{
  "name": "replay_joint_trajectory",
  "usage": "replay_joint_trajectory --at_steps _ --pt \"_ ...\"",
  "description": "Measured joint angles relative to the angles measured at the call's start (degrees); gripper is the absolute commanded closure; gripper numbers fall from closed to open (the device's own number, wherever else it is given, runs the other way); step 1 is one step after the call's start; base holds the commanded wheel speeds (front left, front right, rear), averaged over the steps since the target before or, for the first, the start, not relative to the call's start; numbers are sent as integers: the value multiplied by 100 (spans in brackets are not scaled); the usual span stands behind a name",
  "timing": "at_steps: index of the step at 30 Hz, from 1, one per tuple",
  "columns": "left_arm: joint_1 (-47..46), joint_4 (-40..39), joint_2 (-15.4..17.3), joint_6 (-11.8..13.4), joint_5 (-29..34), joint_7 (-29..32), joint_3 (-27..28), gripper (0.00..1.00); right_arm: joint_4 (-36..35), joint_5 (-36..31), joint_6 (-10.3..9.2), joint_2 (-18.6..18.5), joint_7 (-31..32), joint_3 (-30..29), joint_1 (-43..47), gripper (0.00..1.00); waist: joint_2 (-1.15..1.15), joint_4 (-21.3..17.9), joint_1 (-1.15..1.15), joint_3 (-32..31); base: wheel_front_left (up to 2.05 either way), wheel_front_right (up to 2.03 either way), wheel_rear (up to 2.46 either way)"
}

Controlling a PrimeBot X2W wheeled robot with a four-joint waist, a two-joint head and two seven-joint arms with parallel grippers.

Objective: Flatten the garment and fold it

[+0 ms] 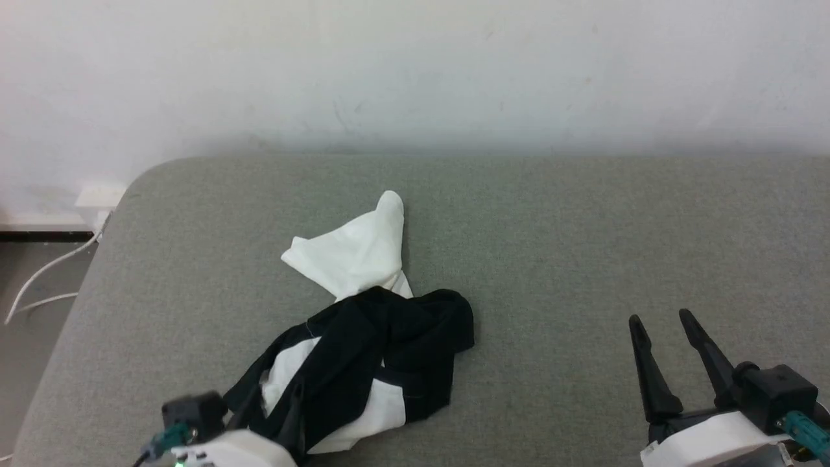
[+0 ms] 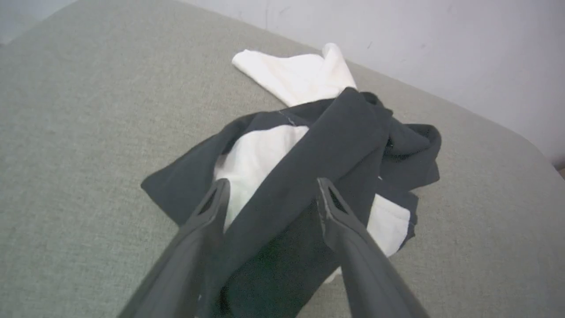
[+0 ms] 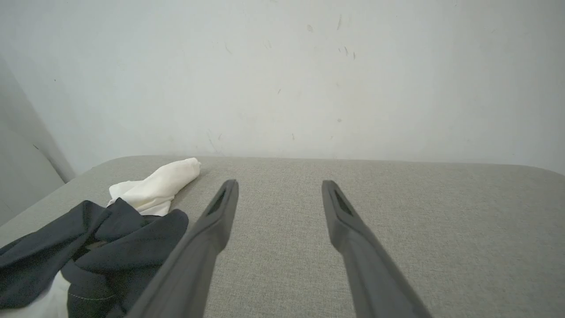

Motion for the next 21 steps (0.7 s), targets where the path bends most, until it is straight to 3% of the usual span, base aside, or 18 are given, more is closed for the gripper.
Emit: replay_joint_trajectory --at_steps 5,12,13,14,15,18,21 --pt "-661 -11 194 -287 250 264 -328 0 -3 0 0 -2 15 49 1 0 0 -18 0 -88 0 0 0" --pt "-1250 768 432 -677 346 1138 -800 0 16 13 0 -2 12 89 4 0 0 -241 0 -99 0 0 0" --pt "-1298 887 490 -688 404 1236 -837 30 25 14 0 -1 10 84 7 0 0 -272 0 -99 0 0 0" --pt "-1332 980 546 -691 453 1282 -857 75 34 21 0 -1 7 73 13 0 0 -300 0 -98 0 0 0" --pt "-1357 1050 586 -691 467 1283 -851 100 43 27 0 -1 4 63 19 0 0 -322 0 -96 0 0 0" --pt "-1438 1132 698 -667 550 1173 -776 100 63 65 0 -2 -10 35 46 0 0 -343 0 -84 0 0 0" --pt "-1454 1040 827 -431 573 894 -471 100 69 66 0 -2 -34 10 52 0 0 -312 1 -78 0 0 0"
